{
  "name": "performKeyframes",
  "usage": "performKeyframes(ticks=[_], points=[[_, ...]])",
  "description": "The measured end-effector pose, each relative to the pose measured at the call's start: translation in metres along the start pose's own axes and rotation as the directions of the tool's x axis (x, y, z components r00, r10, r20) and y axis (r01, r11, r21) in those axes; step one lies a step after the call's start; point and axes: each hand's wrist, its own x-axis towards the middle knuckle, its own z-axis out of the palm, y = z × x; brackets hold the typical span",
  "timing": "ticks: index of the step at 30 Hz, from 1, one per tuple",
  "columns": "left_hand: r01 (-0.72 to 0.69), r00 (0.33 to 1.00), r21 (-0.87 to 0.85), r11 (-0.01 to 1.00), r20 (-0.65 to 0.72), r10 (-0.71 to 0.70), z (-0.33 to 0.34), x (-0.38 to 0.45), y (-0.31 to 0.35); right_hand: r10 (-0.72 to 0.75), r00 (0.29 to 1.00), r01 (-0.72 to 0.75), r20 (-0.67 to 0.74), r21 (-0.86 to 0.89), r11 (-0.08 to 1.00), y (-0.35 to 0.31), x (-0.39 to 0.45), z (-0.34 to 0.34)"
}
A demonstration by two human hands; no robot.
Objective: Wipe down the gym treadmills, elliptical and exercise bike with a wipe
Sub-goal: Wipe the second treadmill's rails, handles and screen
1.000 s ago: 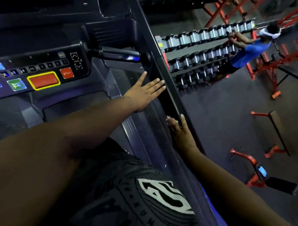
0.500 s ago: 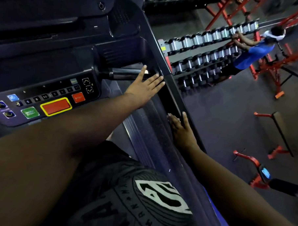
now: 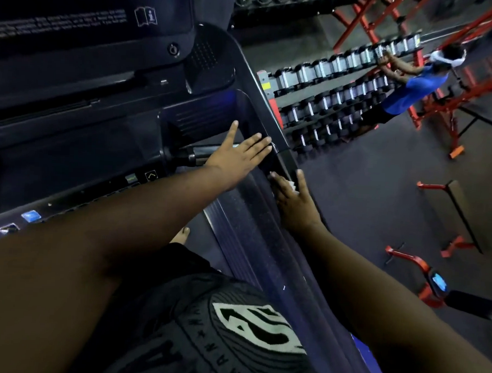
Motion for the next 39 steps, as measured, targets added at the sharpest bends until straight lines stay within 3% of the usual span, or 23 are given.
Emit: performKeyframes(ticks=[4,6,8,11,18,22,25,27,31,33,36,39], points=[[-0.042,0.998,-0.020,0.999,-0.047,0.041,0.007,0.004,-0.004,-0.083,0.993,0.092,0.088,-0.103,0.990,0.000,0.018,-0.007],[-0.053,0.996,-0.034,0.998,-0.073,0.051,0.010,0.004,-0.005,-0.003,1.000,0.003,-0.014,0.019,1.000,0.014,0.017,-0.010],[-0.049,0.993,-0.051,0.997,-0.107,0.044,0.011,0.004,-0.003,0.172,0.979,-0.148,-0.106,0.206,0.967,0.028,0.016,-0.011],[-0.033,0.993,-0.097,0.995,-0.115,0.022,0.008,0.005,-0.003,0.249,0.958,-0.196,-0.140,0.314,0.929,0.028,0.016,-0.010],[-0.069,0.989,-0.017,0.997,-0.130,0.066,0.014,0.005,-0.001,-0.005,0.999,0.014,-0.046,0.195,0.981,-0.012,-0.046,0.031],[-0.044,0.993,-0.027,0.999,-0.112,0.041,0.007,0.007,0.002,0.137,0.976,-0.082,-0.172,0.292,0.953,0.009,-0.040,0.021],[-0.052,0.993,-0.031,0.998,-0.108,0.048,-0.002,0.009,0.012,0.163,0.971,-0.096,-0.175,0.338,0.936,0.014,-0.029,0.016],[-0.064,0.994,-0.043,0.997,-0.094,0.060,-0.006,0.010,0.025,0.139,0.982,-0.084,-0.131,0.359,0.929,0.003,-0.040,0.027],[-0.088,0.993,-0.042,0.995,-0.082,0.084,-0.011,0.008,0.064,-0.129,0.989,0.115,0.071,0.178,0.977,-0.034,-0.103,0.056],[-0.077,0.995,-0.064,0.995,-0.063,0.073,-0.010,0.006,0.084,-0.190,0.972,0.171,0.135,0.141,0.975,-0.040,-0.122,0.056],[-0.067,0.996,-0.058,0.996,-0.058,0.063,-0.014,0.003,0.115,-0.091,0.996,0.091,-0.006,0.119,0.989,-0.029,-0.124,0.051],[-0.040,0.998,-0.066,0.997,-0.053,0.036,-0.016,-0.001,0.139,0.181,0.966,-0.093,-0.182,0.407,0.909,-0.012,-0.131,0.058]])
